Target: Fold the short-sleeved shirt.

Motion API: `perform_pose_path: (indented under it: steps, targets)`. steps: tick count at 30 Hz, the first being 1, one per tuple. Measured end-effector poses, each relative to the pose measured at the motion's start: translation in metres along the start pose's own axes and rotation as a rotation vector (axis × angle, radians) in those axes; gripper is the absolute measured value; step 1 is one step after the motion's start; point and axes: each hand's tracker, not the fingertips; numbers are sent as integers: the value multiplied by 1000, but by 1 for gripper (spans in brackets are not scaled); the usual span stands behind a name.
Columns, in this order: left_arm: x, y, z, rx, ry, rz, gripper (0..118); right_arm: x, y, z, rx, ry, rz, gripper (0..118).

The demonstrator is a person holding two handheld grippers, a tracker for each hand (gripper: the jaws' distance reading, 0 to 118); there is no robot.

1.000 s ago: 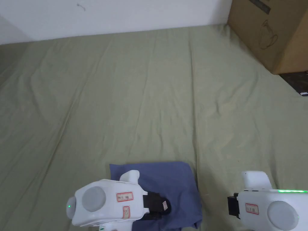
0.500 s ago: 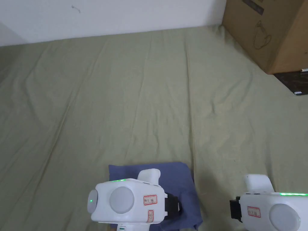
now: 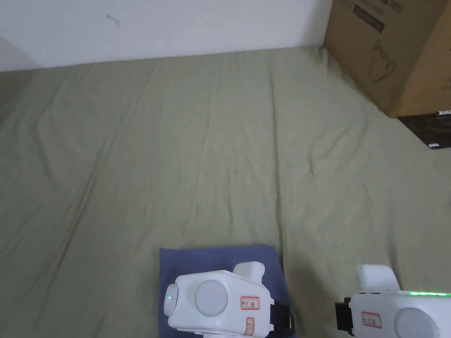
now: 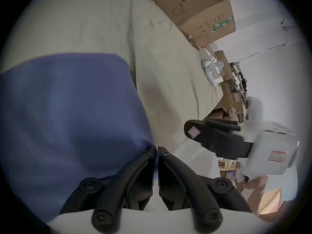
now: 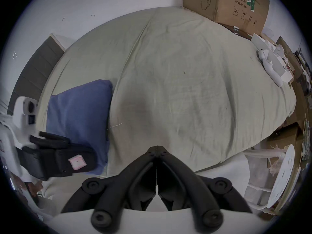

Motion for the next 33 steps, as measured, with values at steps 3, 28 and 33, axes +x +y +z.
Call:
perform_pose_path:
  steps: [3,28,33]
  targets:
    - [-3,-4,13,34,-127,57,5,-8,4,3,7,10,17,0]
    - [-190,-79,161,416,-230,371,22,-126,49,-62,-124,284,177,0]
    - [-183,-48,125,356,-310,388,116,-126,48,-62,-124,281,150,0]
